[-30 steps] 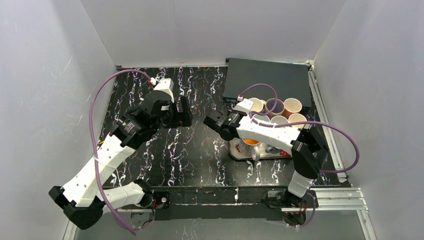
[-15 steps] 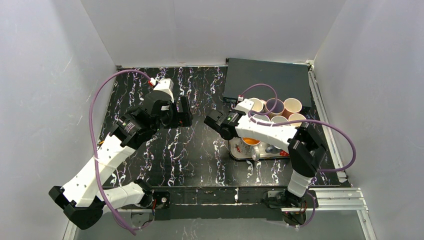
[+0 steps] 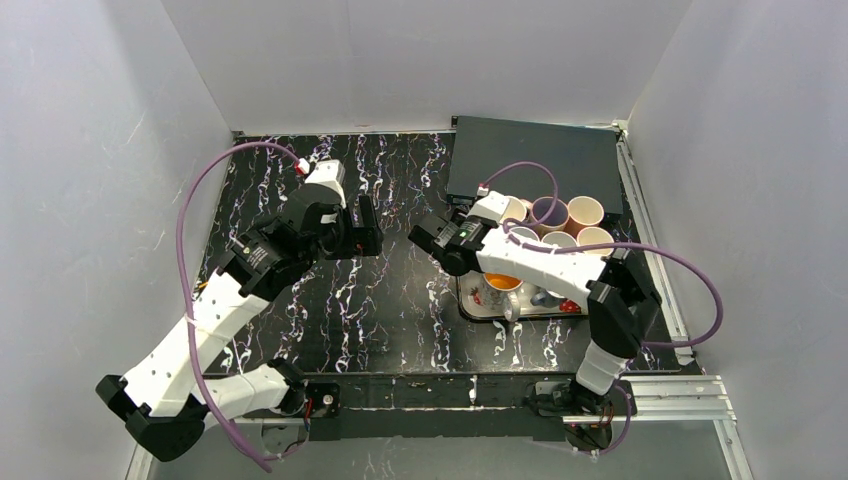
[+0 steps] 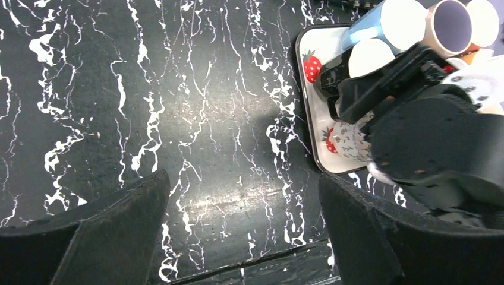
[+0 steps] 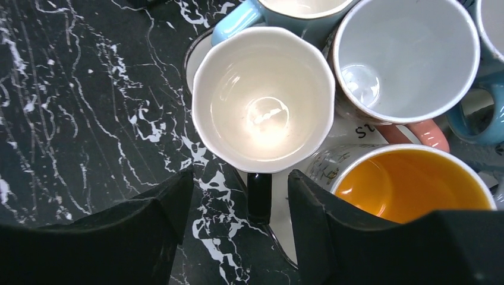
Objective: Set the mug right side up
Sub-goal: Place the cup on the tray, then reset both arms
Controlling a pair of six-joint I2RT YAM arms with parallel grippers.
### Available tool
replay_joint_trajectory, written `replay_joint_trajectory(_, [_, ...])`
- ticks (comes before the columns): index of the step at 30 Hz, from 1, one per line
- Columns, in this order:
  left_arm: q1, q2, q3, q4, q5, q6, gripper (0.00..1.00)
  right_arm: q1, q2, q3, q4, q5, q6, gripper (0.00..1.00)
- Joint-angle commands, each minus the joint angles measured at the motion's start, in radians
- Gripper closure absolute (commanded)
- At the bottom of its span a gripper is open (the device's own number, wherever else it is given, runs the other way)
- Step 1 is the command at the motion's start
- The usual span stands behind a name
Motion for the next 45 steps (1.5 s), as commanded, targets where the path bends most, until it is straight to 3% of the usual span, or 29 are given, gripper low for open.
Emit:
replay_joint_trajectory(1, [0.004,-0.038,-0.006,-0.032,-0.057,0.024,0.06,-0.002,-0.103,0.045,0.019,0.044,-0.023,0.32])
replay_joint_trajectory(7, [0.004,-0.072,0.001,-0.038,-0.079,0.036,0.06,-0.001,-0.191,0.074,0.017,0.118,-0.099,0.29])
replay_joint_trajectory(9, [0.005,-0.083,0.007,-0.038,-0.068,0.051,0.06,-0.002,-0.226,0.076,-0.034,0.183,-0.113,0.21])
replay_joint_trajectory(13, [0.004,-0.116,0.011,-0.046,-0.068,0.07,0.06,-0.001,-0.323,0.06,-0.05,0.31,-0.325,0.02])
replay_joint_trajectory(20, [0.004,-0.234,0.023,-0.048,-0.113,0.101,0.06,-0.003,-0.563,0.057,-0.082,0.38,-0.588,0.01])
replay_joint_trajectory(27, [0.004,-0.308,0.084,-0.108,-0.164,0.169,0.02,-0.003,-0.77,0.117,0.008,0.255,-0.888,0.01])
replay_joint_trajectory(34, [0.004,-0.336,0.167,-0.171,-0.226,0.184,0.02,-0.003,-0.821,0.275,-0.005,0.272,-1.075,0.01])
replay_joint_trajectory(45, [0.003,-0.39,0.229,-0.216,-0.241,0.189,0.02,-0.003,-0.87,0.325,0.167,0.278,-1.225,0.01])
